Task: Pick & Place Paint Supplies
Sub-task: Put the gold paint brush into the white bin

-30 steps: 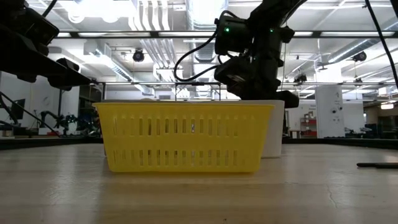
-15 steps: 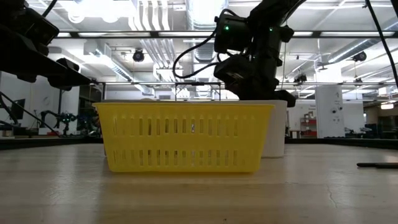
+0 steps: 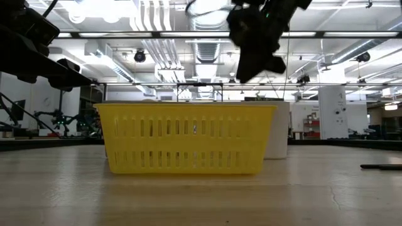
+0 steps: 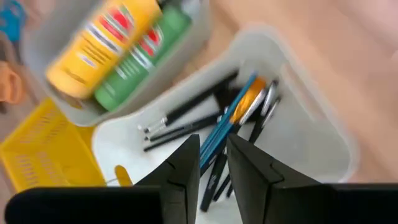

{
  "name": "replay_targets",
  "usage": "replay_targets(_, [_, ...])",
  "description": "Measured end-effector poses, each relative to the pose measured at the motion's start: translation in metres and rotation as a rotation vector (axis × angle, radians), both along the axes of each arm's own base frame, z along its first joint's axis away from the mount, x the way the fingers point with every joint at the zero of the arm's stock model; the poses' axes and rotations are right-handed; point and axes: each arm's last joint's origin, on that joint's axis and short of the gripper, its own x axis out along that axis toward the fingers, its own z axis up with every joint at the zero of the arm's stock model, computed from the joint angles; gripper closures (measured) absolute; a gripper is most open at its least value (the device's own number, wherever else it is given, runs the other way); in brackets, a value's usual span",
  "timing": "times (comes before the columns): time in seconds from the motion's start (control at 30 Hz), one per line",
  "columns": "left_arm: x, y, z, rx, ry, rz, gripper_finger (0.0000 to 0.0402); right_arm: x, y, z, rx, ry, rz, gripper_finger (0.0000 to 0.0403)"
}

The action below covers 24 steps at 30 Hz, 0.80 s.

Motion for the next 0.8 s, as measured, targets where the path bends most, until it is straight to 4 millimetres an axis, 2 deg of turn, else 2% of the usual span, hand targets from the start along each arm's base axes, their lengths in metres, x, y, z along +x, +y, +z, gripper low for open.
replay_targets(0.27, [0.000, 0.000, 0.000, 0.000, 0.000, 0.000, 0.0096, -0.038, 0.003, 0.057, -0.157, -0.182, 0.147, 0.0323])
replay_targets(0.43, [0.000, 0.000, 0.000, 0.000, 0.000, 0.000, 0.0096, -0.064, 0.017, 0.079, -0.223, -0.242, 0.275, 0.0323])
replay_targets(0.6, [0.000, 0.000, 0.000, 0.000, 0.000, 0.000, 0.0096, -0.086, 0.037, 0.085, -0.265, -0.194, 0.444, 0.0323])
replay_targets(0.8, [0.000, 0.000, 0.000, 0.000, 0.000, 0.000, 0.0096, -0.105, 0.061, 0.073, -0.224, -0.033, 0.571, 0.0323])
